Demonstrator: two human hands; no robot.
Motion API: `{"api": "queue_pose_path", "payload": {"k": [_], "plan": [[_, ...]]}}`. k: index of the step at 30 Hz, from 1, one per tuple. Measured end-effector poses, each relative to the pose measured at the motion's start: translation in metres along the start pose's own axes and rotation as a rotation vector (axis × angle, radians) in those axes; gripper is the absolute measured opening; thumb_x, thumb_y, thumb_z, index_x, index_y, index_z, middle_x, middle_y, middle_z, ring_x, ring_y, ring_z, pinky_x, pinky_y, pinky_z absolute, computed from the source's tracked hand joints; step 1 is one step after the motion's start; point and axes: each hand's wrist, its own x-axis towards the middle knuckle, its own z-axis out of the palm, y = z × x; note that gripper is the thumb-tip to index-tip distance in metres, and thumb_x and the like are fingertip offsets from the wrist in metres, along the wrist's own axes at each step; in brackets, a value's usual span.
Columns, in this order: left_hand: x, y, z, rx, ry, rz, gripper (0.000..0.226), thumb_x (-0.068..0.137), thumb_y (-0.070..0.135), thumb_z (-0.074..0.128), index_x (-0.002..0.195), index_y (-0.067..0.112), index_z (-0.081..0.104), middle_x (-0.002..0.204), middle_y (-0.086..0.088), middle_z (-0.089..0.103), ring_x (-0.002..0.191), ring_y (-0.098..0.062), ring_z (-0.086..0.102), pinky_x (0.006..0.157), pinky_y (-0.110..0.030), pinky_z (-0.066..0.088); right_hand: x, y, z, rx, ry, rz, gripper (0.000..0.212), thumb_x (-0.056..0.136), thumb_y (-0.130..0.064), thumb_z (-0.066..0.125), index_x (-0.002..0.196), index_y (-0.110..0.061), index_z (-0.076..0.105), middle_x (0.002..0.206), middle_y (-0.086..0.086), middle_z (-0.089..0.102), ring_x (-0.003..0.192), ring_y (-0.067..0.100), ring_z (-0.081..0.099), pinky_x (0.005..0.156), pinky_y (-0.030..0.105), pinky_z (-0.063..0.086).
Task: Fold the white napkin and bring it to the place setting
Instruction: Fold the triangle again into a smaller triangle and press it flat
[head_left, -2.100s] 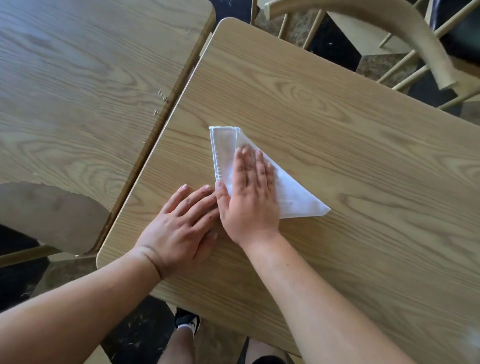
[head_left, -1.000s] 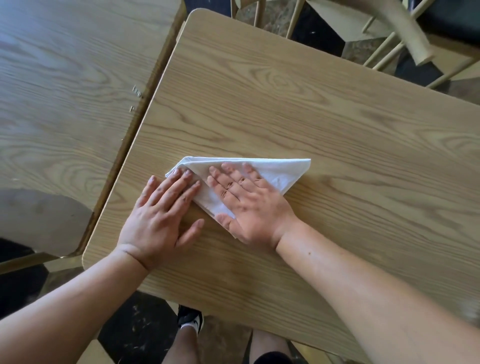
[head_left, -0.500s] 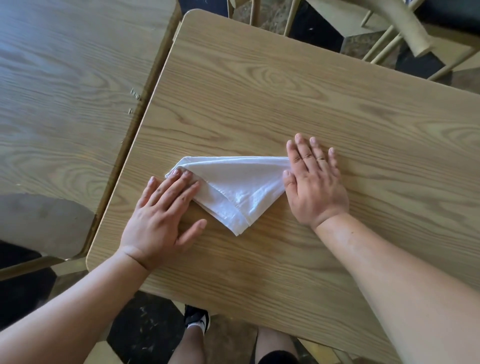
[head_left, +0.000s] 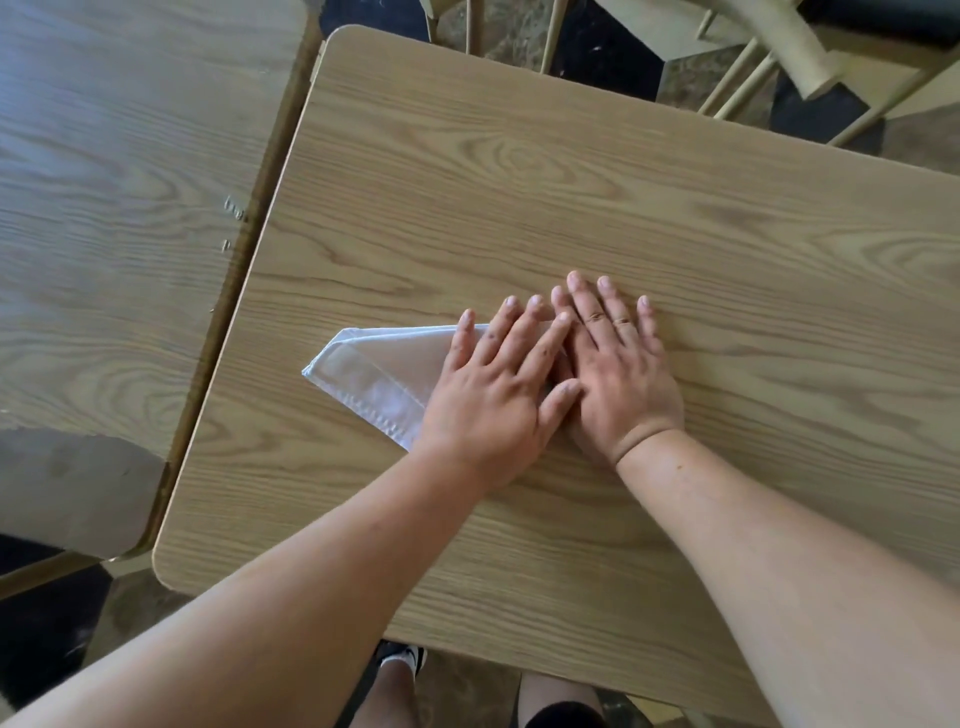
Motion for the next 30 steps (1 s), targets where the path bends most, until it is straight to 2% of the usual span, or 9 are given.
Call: {"api": "queue_pose_path", "payload": {"k": [4, 8, 11, 18, 30], "plan": [[-0.01, -0.021, -0.004, 0.082, 0.001, -0.024, 0.067, 0.107, 0.063, 0.03, 0.165, 0.031, 0.035, 0.176, 0.002, 0.026, 0.165, -0.019, 0.016, 0.132, -0.055, 0.007, 0.0, -0.001, -0.001, 0.033, 0.046, 0.023, 0.065, 0.106, -0.042, 0.028, 0.165, -0.016, 0.029, 0.174, 0.005, 0.024, 0.161, 0.031, 0.022, 0.129, 0.059, 0.014], [-0.026, -0.064, -0.02, 0.141, -0.007, -0.123, 0.068, 0.102, 0.059, 0.04, 0.165, 0.037, 0.031, 0.176, 0.004, 0.024, 0.165, -0.021, 0.015, 0.132, -0.056, 0.007, -0.001, -0.002, -0.001, 0.049, 0.039, 0.016, 0.065, 0.107, -0.042, 0.028, 0.166, -0.016, 0.027, 0.175, 0.004, 0.02, 0.162, 0.03, 0.018, 0.13, 0.058, 0.011], [-0.033, -0.089, -0.037, 0.147, -0.049, -0.184, 0.068, 0.102, 0.059, 0.036, 0.166, 0.04, 0.026, 0.178, 0.006, 0.018, 0.165, -0.018, 0.008, 0.133, -0.055, 0.004, 0.001, 0.001, -0.004, 0.054, 0.034, 0.019, 0.064, 0.107, -0.042, 0.028, 0.166, -0.016, 0.026, 0.175, 0.003, 0.019, 0.162, 0.029, 0.016, 0.13, 0.058, 0.01], [-0.036, -0.09, -0.042, 0.136, -0.096, -0.244, 0.068, 0.101, 0.058, 0.033, 0.166, 0.043, 0.023, 0.178, 0.01, 0.014, 0.165, -0.013, 0.001, 0.132, -0.057, 0.001, 0.0, -0.003, -0.002, 0.067, 0.024, 0.011, 0.065, 0.107, -0.042, 0.028, 0.166, -0.016, 0.024, 0.175, 0.003, 0.018, 0.162, 0.029, 0.015, 0.13, 0.058, 0.009], [-0.034, -0.086, -0.04, 0.14, -0.065, -0.229, 0.066, 0.101, 0.059, 0.033, 0.164, 0.041, 0.028, 0.177, 0.008, 0.019, 0.165, -0.016, 0.008, 0.132, -0.057, 0.003, 0.0, 0.0, 0.0, 0.076, 0.005, 0.015, 0.064, 0.108, -0.043, 0.026, 0.167, -0.018, 0.023, 0.175, 0.002, 0.018, 0.163, 0.028, 0.014, 0.13, 0.058, 0.009]]}}
